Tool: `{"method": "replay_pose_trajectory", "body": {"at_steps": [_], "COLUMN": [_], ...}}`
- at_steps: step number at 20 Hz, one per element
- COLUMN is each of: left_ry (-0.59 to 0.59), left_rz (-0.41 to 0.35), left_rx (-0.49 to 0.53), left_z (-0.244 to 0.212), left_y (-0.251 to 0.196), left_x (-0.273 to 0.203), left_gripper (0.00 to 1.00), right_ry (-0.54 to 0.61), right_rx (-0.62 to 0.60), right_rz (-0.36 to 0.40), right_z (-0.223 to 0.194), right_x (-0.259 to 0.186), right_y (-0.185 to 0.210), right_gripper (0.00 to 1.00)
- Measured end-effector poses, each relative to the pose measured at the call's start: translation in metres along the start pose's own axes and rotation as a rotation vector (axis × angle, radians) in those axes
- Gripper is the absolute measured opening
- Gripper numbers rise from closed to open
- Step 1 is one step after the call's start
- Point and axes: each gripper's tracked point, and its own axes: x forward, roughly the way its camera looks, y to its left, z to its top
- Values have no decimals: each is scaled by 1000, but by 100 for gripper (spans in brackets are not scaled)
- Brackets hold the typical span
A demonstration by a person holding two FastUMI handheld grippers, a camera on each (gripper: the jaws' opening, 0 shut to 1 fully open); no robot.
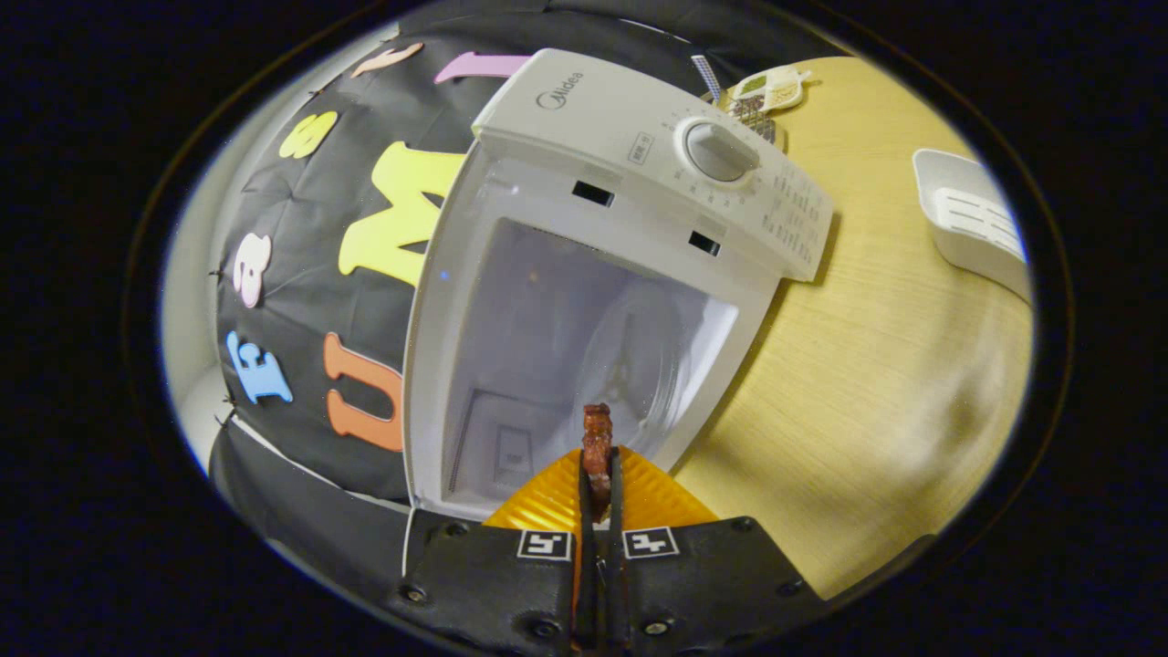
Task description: Open the microwave oven with the left hand, put the food in, and close the microwave oven.
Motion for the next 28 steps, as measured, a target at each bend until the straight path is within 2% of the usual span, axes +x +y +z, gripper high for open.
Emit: {"method": "replay_pose_trajectory", "body": {"at_steps": [3,5,6,7,8,9,10,11,12,13,14,15,16,17,21,22,23,26,27,28], "left_ry": [39,43,39,39,39,42,43,48,52,55,58,64,71,70,82,76,76,70,67,62], "left_rz": [26,24,31,37,41,38,36,33,33,34,31,29,27,26,25,24,25,21,21,19], "left_rx": [-27,-34,-27,-29,-37,-47,-48,-45,-41,-41,-42,-41,-41,-42,-58,-56,-56,-50,-46,-42], "left_z": [-12,-14,-13,-14,-14,-15,-16,-16,-17,-16,-18,-19,-21,-21,-25,-23,-23,-22,-20,-20], "left_y": [9,12,16,18,19,18,16,16,17,17,16,16,16,16,14,14,14,14,14,13], "left_x": [5,6,10,13,15,18,19,19,20,20,21,23,24,25,33,33,34,37,36,37], "left_gripper": [95,95,95,95,95,95,95,95,95,95,95,95,95,95,96,95,95,95,95,95], "right_ry": [-54,-40,-35,-40,-70,-96,-114,-123,-128,-127,-135,-143,-149,-146,-142,-136,-133,-123,-127,-139], "right_rx": [25,36,49,36,-1,-35,-66,-97,-134,-186,-237,-295,-365,-413,-541,-566,-584,-630,-668,-708], "right_rz": [-18,-16,-22,-44,-36,-38,-40,-44,-51,-71,-80,-85,-91,-93,-117,-122,-117,-128,-136,-137], "right_z": [-9,-19,-19,-20,-19,-17,-16,-16,-17,-17,-16,-15,-13,-11,-4,-4,-4,-3,0,1], "right_x": [29,50,58,67,73,77,79,83,86,88,88,88,87,87,86,86,85,83,84,83], "right_y": [2,3,4,-2,0,0,1,2,2,-2,-3,-4,-6,-7,-9,-9,-7,-9,-12,-11], "right_gripper": [7,7,0,7,8,8,0,10,2,13,17,9,12,24,29,26,28,40,51,48]}}
